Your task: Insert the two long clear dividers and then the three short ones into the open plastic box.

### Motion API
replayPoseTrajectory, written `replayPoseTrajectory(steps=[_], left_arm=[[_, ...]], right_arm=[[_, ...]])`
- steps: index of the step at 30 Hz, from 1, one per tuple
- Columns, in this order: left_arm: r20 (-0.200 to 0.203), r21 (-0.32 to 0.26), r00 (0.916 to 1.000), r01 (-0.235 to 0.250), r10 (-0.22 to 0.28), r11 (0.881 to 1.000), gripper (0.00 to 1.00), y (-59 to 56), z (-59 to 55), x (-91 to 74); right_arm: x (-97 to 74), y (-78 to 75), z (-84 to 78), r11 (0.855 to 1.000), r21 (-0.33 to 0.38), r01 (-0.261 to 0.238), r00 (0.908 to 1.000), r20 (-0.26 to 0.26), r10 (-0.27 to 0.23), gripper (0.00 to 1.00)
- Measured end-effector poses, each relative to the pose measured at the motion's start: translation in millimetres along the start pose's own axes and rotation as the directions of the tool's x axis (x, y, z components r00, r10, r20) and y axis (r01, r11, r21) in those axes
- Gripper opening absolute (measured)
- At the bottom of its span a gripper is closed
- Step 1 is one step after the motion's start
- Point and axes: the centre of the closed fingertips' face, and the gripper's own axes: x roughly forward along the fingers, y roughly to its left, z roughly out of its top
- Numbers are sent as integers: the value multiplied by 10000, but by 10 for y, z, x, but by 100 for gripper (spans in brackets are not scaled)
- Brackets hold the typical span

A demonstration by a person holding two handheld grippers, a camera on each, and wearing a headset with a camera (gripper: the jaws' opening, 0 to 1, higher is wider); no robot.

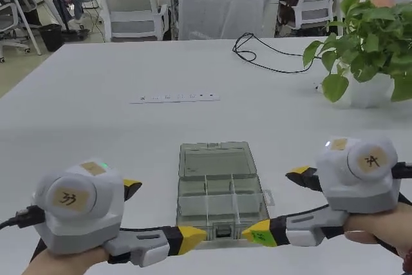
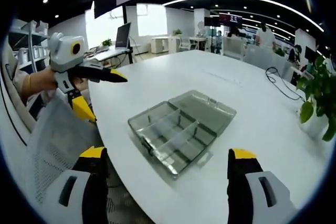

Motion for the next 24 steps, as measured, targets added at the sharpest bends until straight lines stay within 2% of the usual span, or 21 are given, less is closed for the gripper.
replayPoseTrajectory(steps=[1, 4, 9, 17, 24], left_arm=[[134, -165, 9999, -92, 94, 9998, 90, 14, 23, -5], [206, -169, 9997, -131, 134, 9998, 95, 16, 41, -10], [91, -172, 9998, -192, 194, 9997, 100, 2, 33, -8], [-139, -51, 9995, -285, 284, 9996, 100, -1, -23, -17], [-284, -25, 9981, -546, 545, 9985, 98, 61, -55, -42]], right_arm=[[-3, 4, -6, 10000, -22, 19, 10000, 11, -19, 98], [-18, 1, 0, 9999, -78, 102, 9998, 142, -101, 100], [-40, -17, 5, 9997, 61, 237, 9992, 323, -238, 100], [-36, 26, -76, 9998, 53, 193, 9997, 122, -194, 100], [-44, 30, -64, 9994, 205, 272, 9993, 248, -277, 100]])
